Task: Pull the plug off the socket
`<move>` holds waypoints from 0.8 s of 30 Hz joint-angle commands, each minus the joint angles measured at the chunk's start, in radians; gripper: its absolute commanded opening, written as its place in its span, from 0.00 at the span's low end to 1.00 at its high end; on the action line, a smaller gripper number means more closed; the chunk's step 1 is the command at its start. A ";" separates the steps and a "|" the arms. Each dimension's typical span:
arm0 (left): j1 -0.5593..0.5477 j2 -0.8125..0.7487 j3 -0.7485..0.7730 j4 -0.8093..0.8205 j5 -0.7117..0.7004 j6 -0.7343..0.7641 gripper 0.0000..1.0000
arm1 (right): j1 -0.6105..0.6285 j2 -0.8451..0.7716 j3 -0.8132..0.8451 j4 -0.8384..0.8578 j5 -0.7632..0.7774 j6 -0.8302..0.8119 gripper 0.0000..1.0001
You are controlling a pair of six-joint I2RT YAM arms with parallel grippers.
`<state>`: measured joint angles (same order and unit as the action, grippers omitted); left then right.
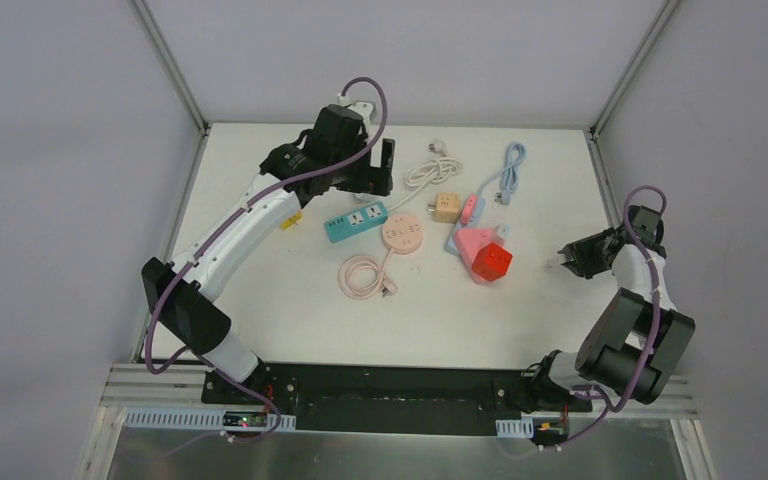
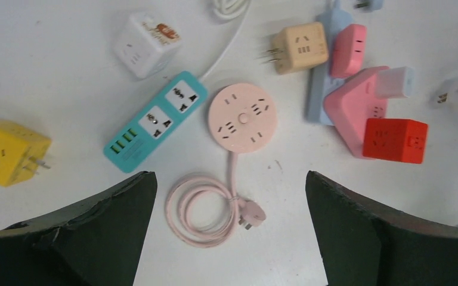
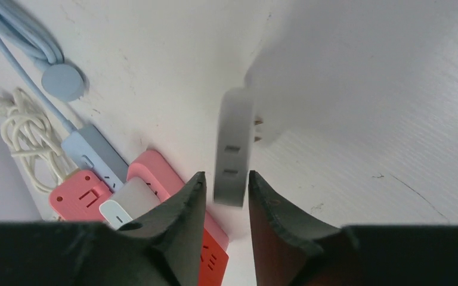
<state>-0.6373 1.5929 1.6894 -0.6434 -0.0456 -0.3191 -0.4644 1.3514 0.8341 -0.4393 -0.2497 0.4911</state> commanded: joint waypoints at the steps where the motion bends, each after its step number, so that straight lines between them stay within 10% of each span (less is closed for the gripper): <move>1: 0.053 -0.059 -0.036 -0.003 -0.032 0.051 0.99 | -0.034 -0.012 -0.022 0.031 0.033 0.042 0.40; 7: 0.084 -0.075 -0.057 0.030 -0.055 0.033 0.99 | -0.040 -0.058 -0.046 -0.004 0.168 0.033 0.73; 17: 0.094 -0.045 -0.078 0.097 0.245 0.000 0.97 | -0.007 -0.157 0.046 -0.015 0.039 0.004 0.83; 24: 0.051 0.064 -0.044 0.167 0.394 -0.099 0.86 | 0.291 -0.099 0.157 -0.031 0.044 0.043 0.95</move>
<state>-0.5541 1.5921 1.6070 -0.5438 0.2291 -0.3534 -0.3176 1.2289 0.9047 -0.4587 -0.2054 0.5098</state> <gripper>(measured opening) 0.876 0.950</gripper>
